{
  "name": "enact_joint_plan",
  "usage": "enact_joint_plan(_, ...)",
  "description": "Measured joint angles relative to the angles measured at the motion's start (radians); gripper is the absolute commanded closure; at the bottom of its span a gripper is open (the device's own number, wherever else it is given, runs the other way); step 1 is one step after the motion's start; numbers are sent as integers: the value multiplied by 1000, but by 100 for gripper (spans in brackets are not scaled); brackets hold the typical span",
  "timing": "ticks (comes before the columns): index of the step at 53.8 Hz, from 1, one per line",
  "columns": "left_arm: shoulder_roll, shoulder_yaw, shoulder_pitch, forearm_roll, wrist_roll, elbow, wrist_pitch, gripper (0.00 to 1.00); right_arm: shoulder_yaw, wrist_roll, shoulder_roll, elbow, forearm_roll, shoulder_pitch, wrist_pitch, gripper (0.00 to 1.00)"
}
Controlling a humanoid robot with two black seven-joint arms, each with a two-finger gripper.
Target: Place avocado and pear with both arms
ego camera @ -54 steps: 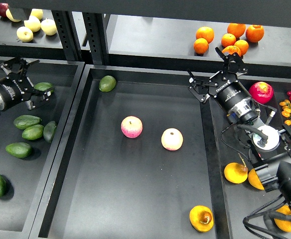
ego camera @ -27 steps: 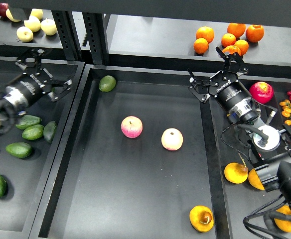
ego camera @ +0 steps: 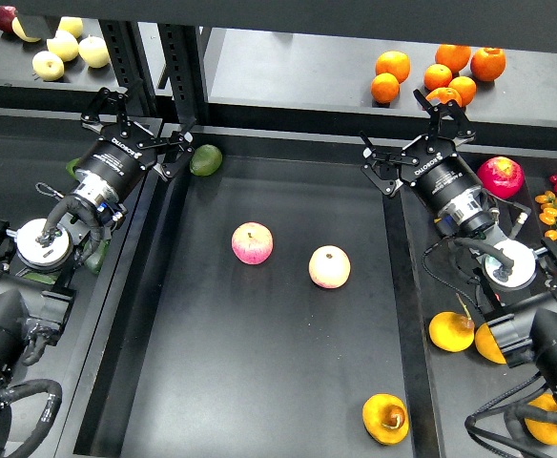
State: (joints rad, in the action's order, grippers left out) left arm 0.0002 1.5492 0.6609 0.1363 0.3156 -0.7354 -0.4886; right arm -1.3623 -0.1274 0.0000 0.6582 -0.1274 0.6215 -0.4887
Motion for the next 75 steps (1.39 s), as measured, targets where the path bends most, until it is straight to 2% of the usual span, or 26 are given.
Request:
enact_joint_plan(3,0,5,-5,0,-14,0,0,3,0,0,0,0,0,0,0,0)
enact_joint_plan(5,0,6,-8,-6,-39,0,0,3,-1,0,0,-1,0,0,0,0)
enact_joint_plan(13,0,8,-9,-85,-70,0,0,2,-1,0,0,-5,0,0,0,0)
enact_joint_plan(35,0,28,-27,-158,-76,1,0,0,3,-31,0,-5,-13,0,0,0)
enact_joint_plan(39,0,28,-34,-158,-76,0,0,0,7,-61,0,-1,-25,5,0,0)
enact_joint_plan(52,0,19,-48,-158,-76,-2,0,0,76,-213,0,26,-73,67,0,0)
enact_joint_plan(62,0,17,-52,-158,-76,-2,0,0,220,-259,-10,78,-71,100,0,0)
enact_joint_plan(70,0,17,-52,-158,-77,-2,0,0,304,-311,-74,121,-67,112,0,0)
enact_joint_plan(75,0,17,-52,-158,-78,-2,0,0,357,-323,-113,148,-61,120,0,0)
